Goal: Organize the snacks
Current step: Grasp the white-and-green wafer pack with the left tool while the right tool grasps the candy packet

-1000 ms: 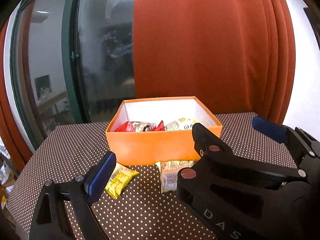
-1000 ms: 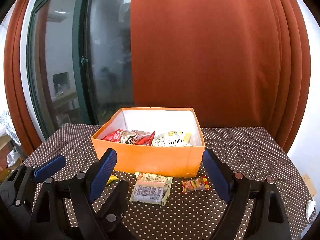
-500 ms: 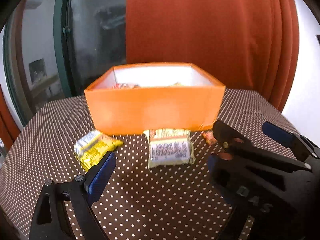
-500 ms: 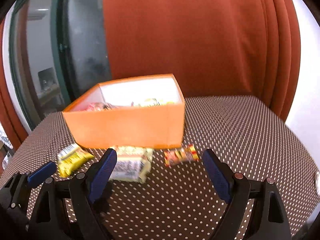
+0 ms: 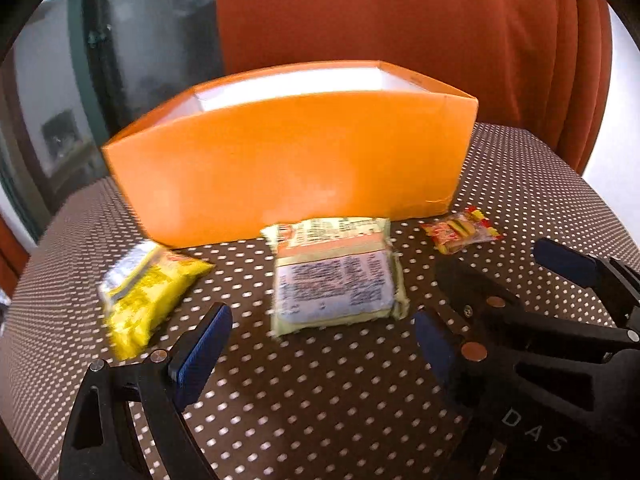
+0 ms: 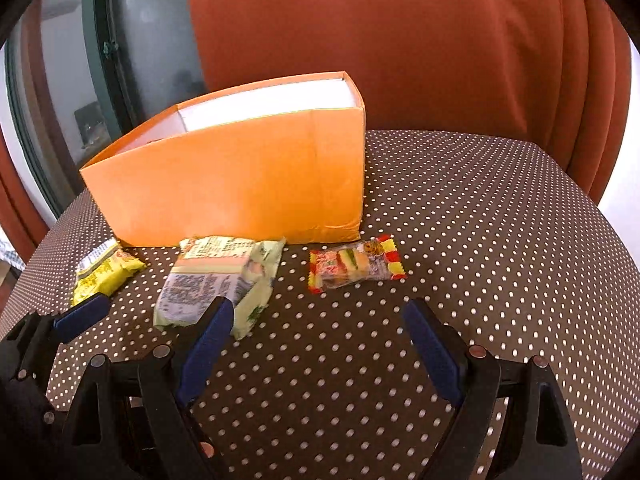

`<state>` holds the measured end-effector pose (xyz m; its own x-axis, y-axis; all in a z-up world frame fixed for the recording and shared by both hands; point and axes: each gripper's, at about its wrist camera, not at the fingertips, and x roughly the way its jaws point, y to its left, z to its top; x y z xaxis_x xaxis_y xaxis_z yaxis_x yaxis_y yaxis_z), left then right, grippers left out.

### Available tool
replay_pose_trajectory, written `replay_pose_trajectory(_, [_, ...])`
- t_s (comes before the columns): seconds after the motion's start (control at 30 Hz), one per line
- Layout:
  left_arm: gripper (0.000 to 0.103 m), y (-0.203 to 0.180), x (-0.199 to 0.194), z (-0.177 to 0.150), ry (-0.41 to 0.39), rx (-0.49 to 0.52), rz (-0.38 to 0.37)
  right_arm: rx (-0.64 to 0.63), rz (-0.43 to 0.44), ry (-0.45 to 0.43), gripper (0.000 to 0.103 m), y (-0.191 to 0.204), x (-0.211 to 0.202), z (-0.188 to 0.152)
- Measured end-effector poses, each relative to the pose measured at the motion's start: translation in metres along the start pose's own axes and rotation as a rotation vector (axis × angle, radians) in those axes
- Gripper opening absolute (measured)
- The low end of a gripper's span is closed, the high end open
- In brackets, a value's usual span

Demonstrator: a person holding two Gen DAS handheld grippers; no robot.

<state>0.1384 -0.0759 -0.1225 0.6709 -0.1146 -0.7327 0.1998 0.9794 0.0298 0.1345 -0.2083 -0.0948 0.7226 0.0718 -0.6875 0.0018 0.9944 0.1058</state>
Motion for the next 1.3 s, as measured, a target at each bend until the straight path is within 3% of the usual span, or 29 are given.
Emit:
replay_pose_trajectory(0.1, [0.094,-0.002,0.012,0.010,0.038,-0.021,-0.036,-0.003,0.017,-0.002,0.089,-0.006,0.006,0.010])
replay_pose_trajectory(0.37, [0.094,-0.005,0.042,0.028,0.067,-0.024,0.033,-0.028,-0.036,0.049,0.089,-0.015,0.035,0.029])
replay_pose_trajectory(0.7, [0.094,-0.001,0.072,0.038,0.095,-0.060,0.029,-0.013,-0.104,0.070,0.089,-0.024,0.055,0.034])
replay_pose_trajectory(0.9, [0.088,-0.001,0.075,0.038,0.087,-0.057,0.030,0.045,-0.047,0.144,0.090,-0.033,0.072,0.034])
replay_pose_trajectory(1.03, [0.080,-0.006,0.073,0.039,0.086,-0.047,0.021,0.039,-0.037,0.145,0.090,-0.032,0.074,0.033])
replay_pose_trajectory(1.3, [0.078,0.003,0.068,0.033,0.085,-0.057,0.010,-0.001,-0.020,0.151,0.090,-0.017,0.080,0.035])
